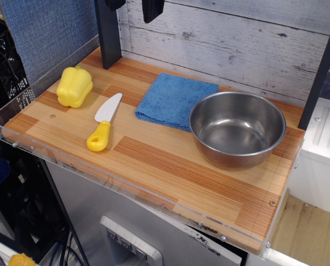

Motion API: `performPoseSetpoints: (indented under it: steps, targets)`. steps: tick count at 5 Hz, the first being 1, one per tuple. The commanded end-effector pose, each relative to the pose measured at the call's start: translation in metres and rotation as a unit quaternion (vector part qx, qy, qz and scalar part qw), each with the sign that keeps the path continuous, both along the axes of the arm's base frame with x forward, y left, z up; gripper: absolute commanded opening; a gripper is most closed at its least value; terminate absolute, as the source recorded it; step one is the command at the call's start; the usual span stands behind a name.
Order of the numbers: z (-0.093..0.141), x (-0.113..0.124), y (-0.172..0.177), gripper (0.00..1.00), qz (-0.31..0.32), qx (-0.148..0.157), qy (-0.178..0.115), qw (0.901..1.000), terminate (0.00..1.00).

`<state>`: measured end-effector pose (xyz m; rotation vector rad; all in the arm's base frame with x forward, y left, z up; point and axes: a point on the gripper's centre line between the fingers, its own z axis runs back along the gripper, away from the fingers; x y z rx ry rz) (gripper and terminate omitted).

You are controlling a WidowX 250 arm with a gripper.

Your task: Place the metal bowl onto the blue cloth.

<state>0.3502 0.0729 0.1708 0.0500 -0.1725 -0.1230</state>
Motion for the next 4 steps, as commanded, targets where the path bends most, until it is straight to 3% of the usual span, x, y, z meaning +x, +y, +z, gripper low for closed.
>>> performPoseSetpoints:
  steps: [1, 2, 4]
  targets:
    - [0.000, 0.000, 0.000, 1.00, 0.000, 0.000, 0.000, 1.0000, 0.00]
    - [-0.006, 0.000, -0.007, 1.00, -0.011, 0.004, 0.000, 0.9999, 0.00]
    - [-0.036, -0.011, -0.051, 1.00, -0.095, -0.005, 0.014, 0.9954, 0.00]
